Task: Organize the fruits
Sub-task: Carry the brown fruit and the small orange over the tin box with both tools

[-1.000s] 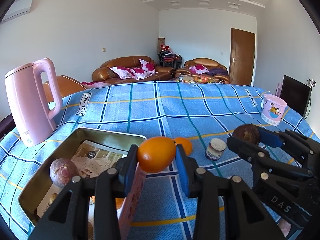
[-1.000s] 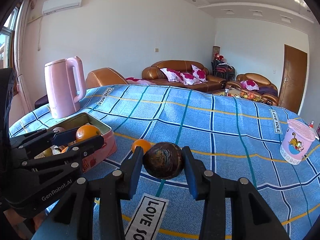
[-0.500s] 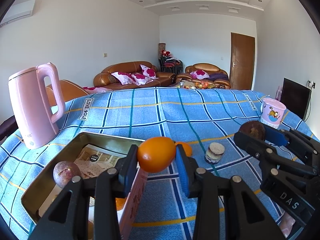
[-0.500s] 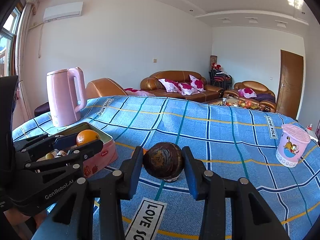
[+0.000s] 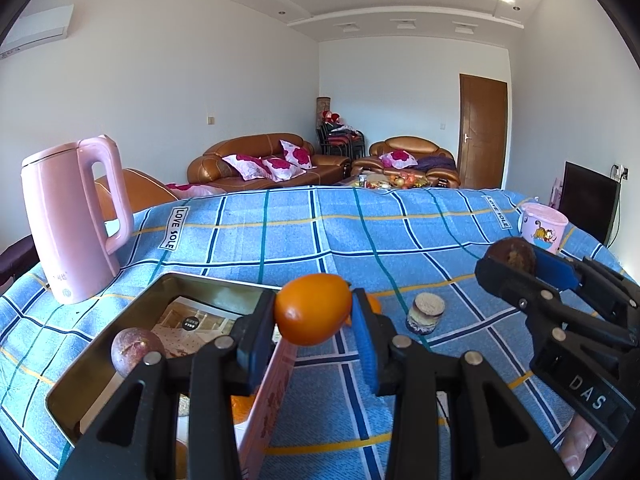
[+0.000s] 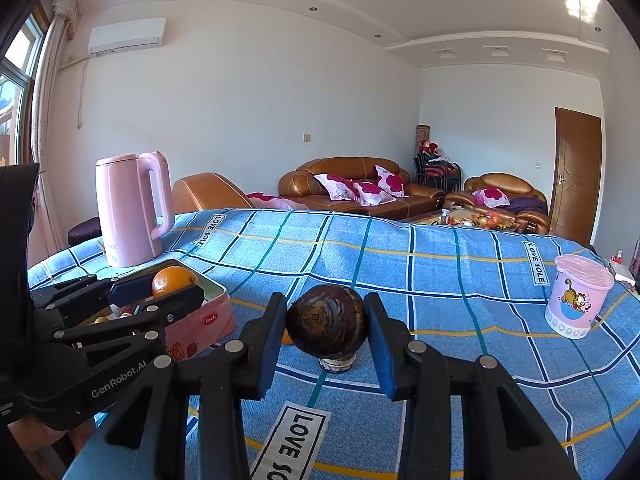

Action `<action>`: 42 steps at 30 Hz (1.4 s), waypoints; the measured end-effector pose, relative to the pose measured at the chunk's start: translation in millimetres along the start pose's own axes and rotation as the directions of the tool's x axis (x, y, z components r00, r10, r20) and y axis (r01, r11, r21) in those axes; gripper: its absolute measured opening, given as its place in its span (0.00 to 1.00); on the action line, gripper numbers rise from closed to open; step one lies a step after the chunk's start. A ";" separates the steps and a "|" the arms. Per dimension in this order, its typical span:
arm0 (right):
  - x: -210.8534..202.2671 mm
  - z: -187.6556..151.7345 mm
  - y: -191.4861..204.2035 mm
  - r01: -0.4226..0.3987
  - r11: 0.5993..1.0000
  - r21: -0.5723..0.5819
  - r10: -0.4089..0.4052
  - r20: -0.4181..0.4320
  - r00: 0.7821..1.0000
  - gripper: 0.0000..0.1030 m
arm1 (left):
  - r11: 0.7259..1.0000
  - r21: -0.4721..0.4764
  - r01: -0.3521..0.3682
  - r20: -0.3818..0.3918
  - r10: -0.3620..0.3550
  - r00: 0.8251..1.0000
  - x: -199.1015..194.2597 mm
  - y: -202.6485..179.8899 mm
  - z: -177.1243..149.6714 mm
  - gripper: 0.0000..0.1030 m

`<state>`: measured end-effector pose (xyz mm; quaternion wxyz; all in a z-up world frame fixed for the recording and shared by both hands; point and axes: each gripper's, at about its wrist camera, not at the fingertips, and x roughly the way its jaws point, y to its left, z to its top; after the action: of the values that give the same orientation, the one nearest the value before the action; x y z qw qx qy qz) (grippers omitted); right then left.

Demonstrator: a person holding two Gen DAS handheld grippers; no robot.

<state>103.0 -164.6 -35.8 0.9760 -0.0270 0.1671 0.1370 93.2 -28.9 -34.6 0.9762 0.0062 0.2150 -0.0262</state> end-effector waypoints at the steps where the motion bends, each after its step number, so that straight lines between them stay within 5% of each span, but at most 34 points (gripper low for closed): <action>1: -1.0 -0.1 -0.1 0.001 1.000 0.001 -0.001 0.004 1.000 0.41 | 1.000 0.000 0.000 0.002 0.000 1.000 -0.5 0.0 0.0 0.38; 42: -13.0 -1.4 6.1 0.000 1.000 -0.014 0.000 0.045 0.999 0.41 | 1.000 -0.003 0.013 0.046 -0.013 0.999 -9.8 0.5 0.6 0.38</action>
<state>89.2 -162.3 -32.9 0.9793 -0.0306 0.1444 0.1387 84.6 -27.9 -30.0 0.9807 0.0024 0.1926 -0.0323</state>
